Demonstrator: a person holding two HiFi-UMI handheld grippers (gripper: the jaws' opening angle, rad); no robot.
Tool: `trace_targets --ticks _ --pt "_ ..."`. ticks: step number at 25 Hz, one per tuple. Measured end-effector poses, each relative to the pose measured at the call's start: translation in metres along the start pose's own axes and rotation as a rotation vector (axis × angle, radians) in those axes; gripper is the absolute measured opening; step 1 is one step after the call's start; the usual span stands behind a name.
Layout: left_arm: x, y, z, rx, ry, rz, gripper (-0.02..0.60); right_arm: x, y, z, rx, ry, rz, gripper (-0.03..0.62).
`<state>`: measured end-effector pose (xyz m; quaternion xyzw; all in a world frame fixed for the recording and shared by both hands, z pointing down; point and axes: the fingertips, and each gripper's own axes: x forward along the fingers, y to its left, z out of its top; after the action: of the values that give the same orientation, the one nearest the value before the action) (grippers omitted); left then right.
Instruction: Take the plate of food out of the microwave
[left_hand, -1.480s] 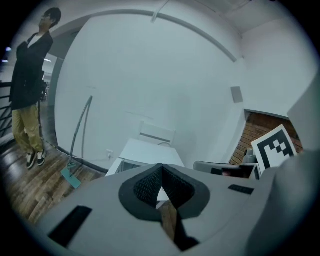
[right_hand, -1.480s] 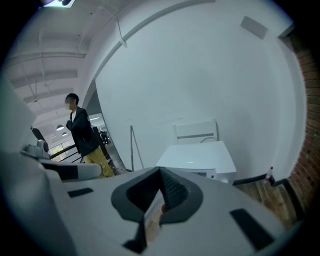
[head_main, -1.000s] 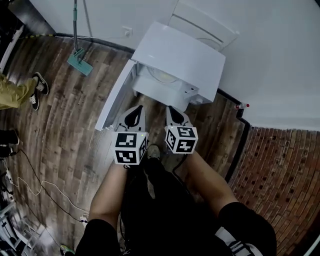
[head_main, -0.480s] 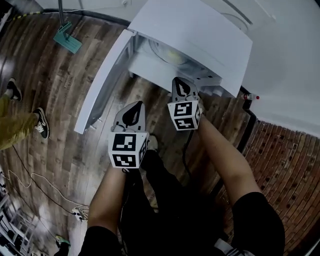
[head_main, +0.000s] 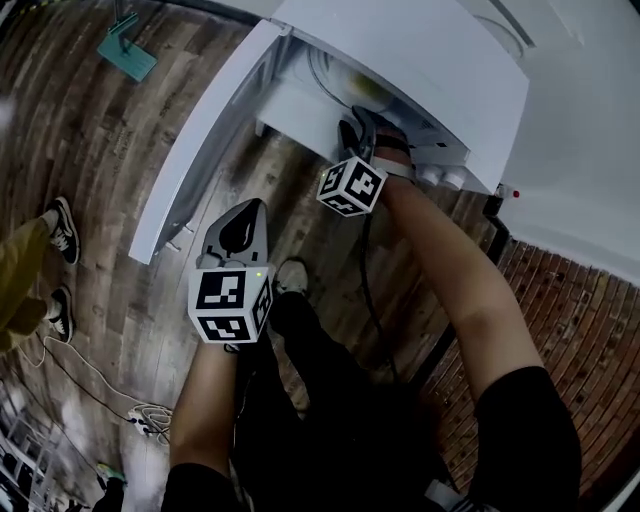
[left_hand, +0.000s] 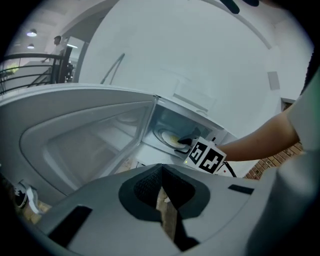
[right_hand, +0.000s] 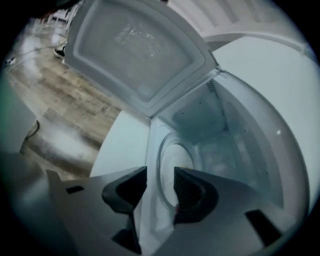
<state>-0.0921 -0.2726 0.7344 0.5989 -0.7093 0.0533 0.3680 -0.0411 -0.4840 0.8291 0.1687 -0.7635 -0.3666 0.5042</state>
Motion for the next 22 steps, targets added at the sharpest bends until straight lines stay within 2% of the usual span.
trace_targets --ticks 2,4,8,17,19,22 --pt "-0.004 0.005 -0.007 -0.007 0.008 0.007 -0.008 0.014 0.003 -0.003 -0.078 0.041 -0.009 0.176" --pt "-0.007 0.008 -0.014 -0.010 0.018 0.011 -0.008 0.024 0.007 -0.006 -0.106 0.071 -0.011 0.179" --pt "-0.010 0.011 -0.024 -0.007 0.033 0.008 -0.009 0.039 0.004 -0.008 -0.127 0.099 -0.037 0.179" --pt "-0.009 0.009 -0.029 -0.005 0.043 -0.007 -0.008 0.050 0.009 -0.008 -0.098 0.099 -0.016 0.192" --pt "-0.007 0.008 -0.031 -0.005 0.048 -0.011 -0.008 0.046 0.008 -0.008 -0.088 0.092 -0.028 0.169" --pt "-0.005 0.005 -0.033 -0.010 0.055 -0.018 -0.008 0.036 0.007 -0.004 -0.089 0.065 -0.078 0.095"
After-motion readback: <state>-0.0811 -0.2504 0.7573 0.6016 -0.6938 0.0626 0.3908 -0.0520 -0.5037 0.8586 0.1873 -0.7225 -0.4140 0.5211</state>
